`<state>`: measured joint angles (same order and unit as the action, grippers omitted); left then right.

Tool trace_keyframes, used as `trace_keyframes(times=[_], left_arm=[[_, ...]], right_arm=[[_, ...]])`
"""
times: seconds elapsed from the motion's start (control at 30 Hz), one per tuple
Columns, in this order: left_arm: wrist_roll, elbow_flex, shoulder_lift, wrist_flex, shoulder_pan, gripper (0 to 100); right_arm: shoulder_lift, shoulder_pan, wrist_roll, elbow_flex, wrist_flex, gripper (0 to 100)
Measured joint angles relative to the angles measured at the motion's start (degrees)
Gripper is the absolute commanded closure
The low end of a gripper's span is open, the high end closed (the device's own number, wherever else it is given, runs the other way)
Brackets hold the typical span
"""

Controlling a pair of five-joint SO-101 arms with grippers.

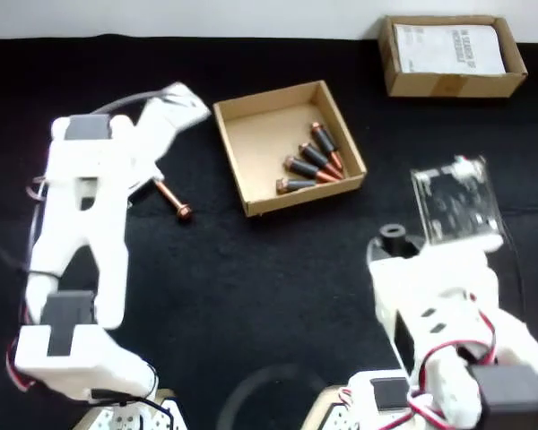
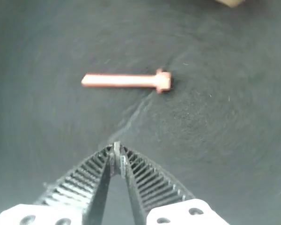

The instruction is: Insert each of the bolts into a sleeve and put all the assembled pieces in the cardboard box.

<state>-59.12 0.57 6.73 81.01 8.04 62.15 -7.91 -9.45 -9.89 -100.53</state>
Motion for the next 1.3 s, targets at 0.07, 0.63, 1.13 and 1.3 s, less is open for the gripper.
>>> trace_keyframes(times=[0.07, 0.63, 1.13, 1.3], left_arm=[[-7.21, -0.97, 2.99, 0.0, -0.79, 98], [-22.68, -5.36, 10.11, -6.24, -6.86, 85], [-22.51, -5.45, 19.96, -17.05, -6.95, 85], [-22.77, -5.45, 19.96, -16.88, -5.45, 85]], right_arm=[[3.52, 2.2, 0.0, -4.04, 1.49, 99.1], [34.46, 15.12, -7.38, -41.05, 9.58, 99.1], [35.34, 15.65, -8.18, -48.0, 16.7, 99.1], [31.91, 15.65, -8.18, -48.18, 19.08, 99.1]])
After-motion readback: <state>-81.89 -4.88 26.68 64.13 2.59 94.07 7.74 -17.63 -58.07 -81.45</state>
